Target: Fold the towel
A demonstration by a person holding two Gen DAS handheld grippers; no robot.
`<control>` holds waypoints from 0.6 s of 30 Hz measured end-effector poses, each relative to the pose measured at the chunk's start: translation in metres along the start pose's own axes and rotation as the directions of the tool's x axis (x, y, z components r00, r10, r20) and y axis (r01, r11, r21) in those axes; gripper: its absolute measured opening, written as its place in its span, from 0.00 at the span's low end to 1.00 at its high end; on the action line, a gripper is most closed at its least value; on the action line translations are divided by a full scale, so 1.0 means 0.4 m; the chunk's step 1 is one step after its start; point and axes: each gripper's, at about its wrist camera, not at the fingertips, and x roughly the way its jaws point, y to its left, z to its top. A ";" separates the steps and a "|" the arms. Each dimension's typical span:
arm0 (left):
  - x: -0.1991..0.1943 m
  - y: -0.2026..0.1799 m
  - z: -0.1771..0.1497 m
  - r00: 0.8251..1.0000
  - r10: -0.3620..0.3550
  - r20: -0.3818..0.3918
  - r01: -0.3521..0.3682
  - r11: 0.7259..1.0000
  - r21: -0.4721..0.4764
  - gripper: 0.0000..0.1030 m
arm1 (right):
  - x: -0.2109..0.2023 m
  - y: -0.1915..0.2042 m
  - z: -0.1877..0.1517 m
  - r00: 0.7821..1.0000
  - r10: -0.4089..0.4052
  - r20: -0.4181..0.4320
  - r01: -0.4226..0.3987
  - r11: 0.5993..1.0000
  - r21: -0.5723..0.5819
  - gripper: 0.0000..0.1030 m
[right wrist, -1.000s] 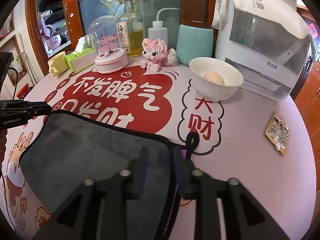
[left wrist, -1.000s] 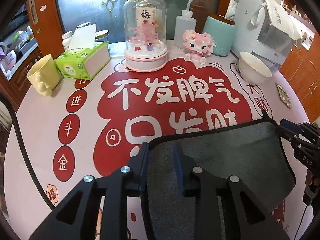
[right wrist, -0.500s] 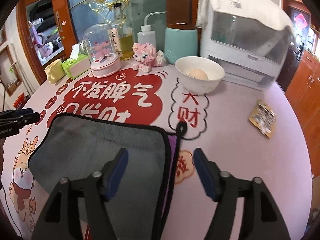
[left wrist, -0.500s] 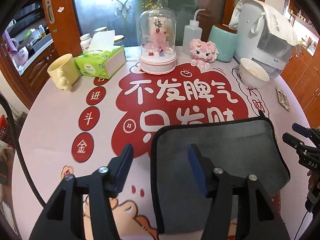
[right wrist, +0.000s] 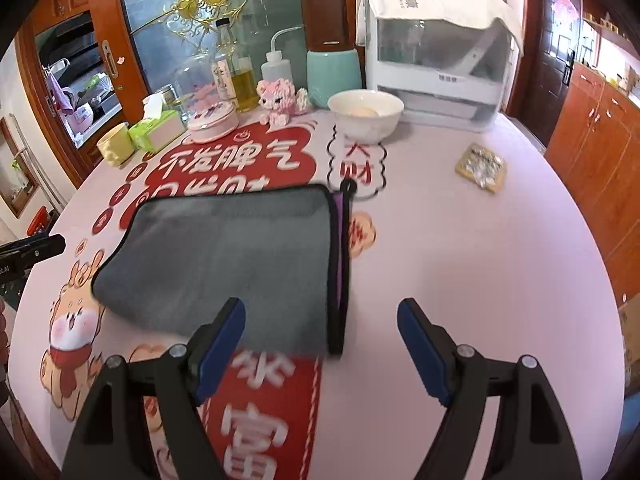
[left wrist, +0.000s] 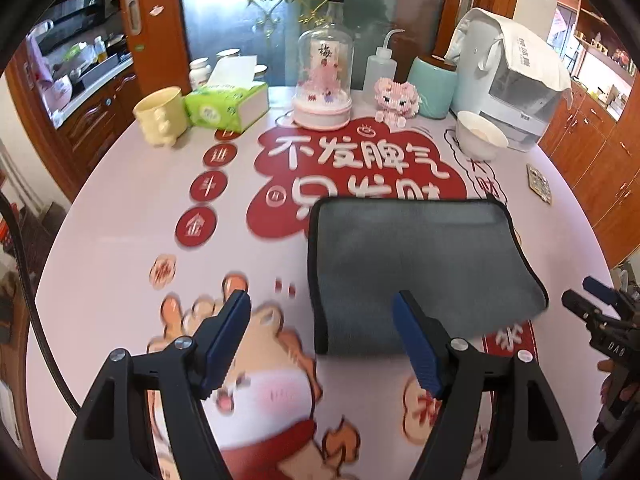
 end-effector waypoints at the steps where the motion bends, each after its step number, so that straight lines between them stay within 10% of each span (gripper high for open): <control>1: -0.013 0.003 -0.018 1.000 -0.004 -0.003 0.004 1.000 -0.005 0.71 | -0.009 0.008 -0.022 1.000 0.000 -0.002 0.000 1.000 0.006 0.78; 18: -0.275 -0.011 -0.339 0.999 -0.007 -0.037 0.008 0.999 0.037 0.73 | -0.216 0.096 -0.349 0.997 -0.002 -0.082 0.010 0.995 0.094 0.86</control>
